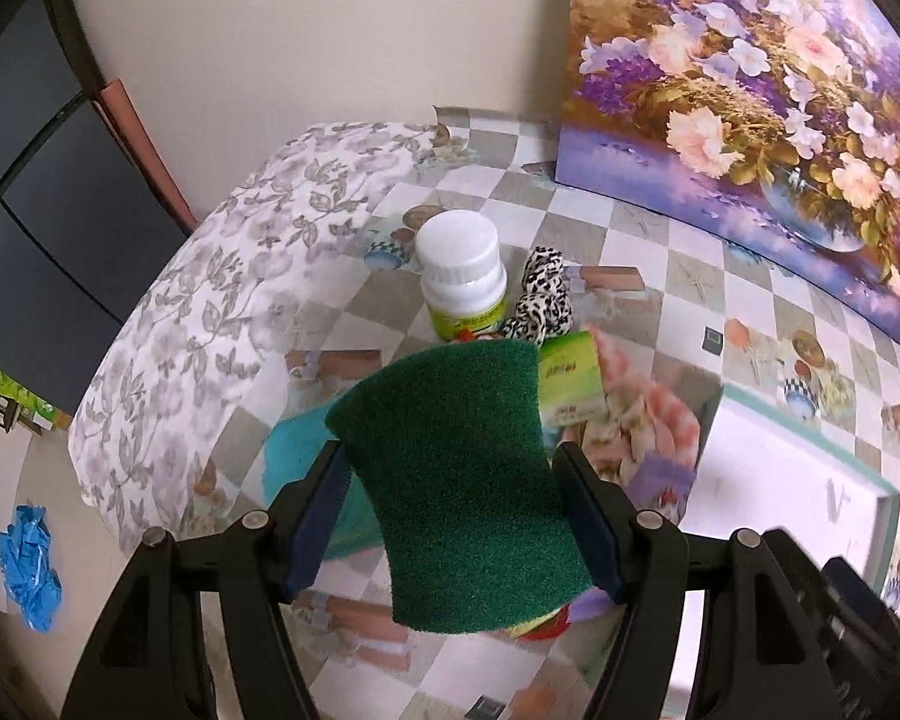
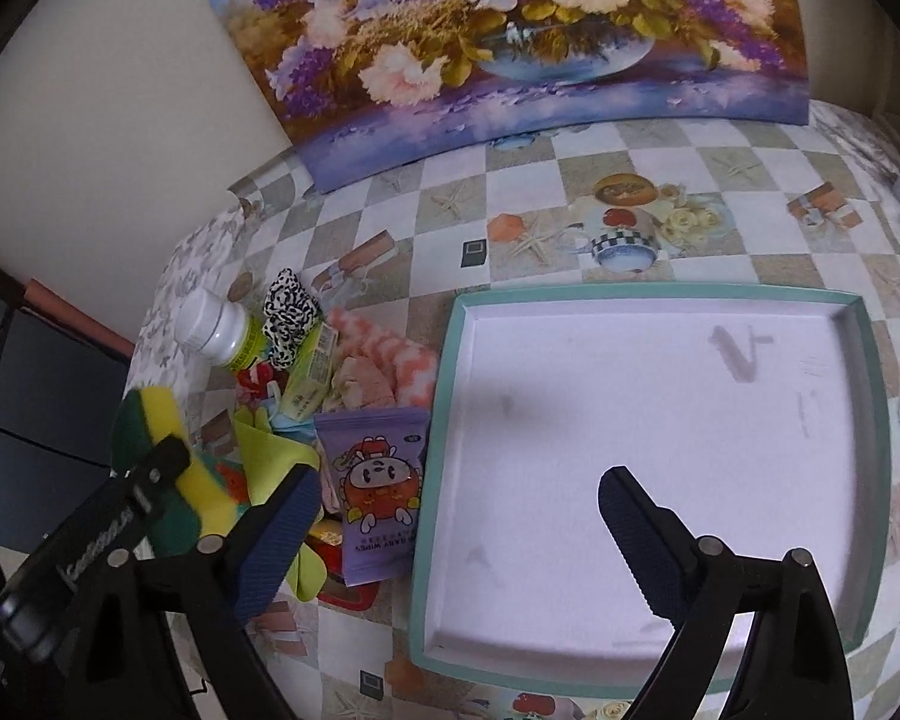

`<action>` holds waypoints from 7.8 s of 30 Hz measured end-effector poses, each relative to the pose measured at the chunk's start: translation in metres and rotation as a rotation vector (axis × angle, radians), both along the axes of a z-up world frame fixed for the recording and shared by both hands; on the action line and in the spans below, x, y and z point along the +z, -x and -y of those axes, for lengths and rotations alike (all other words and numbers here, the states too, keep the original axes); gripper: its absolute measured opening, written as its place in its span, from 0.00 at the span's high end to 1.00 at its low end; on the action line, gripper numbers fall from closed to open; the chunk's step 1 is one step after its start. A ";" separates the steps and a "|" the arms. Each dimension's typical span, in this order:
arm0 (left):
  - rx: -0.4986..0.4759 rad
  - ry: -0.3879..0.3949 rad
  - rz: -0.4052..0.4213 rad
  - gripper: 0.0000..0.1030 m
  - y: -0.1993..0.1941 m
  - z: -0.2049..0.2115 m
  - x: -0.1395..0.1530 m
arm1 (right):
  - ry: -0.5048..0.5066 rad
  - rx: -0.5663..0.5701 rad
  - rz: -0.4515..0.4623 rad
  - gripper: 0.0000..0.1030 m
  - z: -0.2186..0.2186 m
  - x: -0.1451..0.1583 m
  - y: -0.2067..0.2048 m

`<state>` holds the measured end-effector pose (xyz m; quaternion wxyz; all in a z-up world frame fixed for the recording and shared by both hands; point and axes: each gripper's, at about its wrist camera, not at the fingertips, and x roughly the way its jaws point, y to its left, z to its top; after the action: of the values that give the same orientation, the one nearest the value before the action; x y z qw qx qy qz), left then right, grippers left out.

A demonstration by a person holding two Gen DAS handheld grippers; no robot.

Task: Organize soft objects
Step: 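Lift the sponge with the left tool while the right tool grasps the purple wipes pack, then lower sponge and wipes pack into the white tray and open both tools, then move the left tool back over the pile of soft items, then grasp the lime-green cloth with the left tool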

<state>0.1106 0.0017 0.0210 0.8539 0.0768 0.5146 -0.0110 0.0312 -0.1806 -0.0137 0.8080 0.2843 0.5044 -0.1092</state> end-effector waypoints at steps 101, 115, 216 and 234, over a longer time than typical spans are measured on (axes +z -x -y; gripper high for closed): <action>-0.428 0.079 -0.156 0.29 0.049 0.185 -0.041 | 0.139 -0.325 -0.217 0.49 0.156 -0.027 0.076; -0.418 0.108 -0.143 0.03 0.042 0.180 -0.043 | 0.189 -0.288 -0.272 0.28 0.147 -0.027 0.070; -0.252 -0.144 -0.185 0.90 -0.076 0.019 -0.093 | 0.113 0.042 -0.140 0.02 -0.016 -0.037 -0.069; -0.184 0.016 -0.107 0.97 -0.085 -0.002 -0.056 | 0.113 0.107 -0.073 0.02 -0.035 -0.031 -0.080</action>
<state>0.1951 0.0034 -0.0352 0.8213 0.1161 0.5500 -0.0974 0.1115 -0.1456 -0.0447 0.8086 0.2065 0.5409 -0.1043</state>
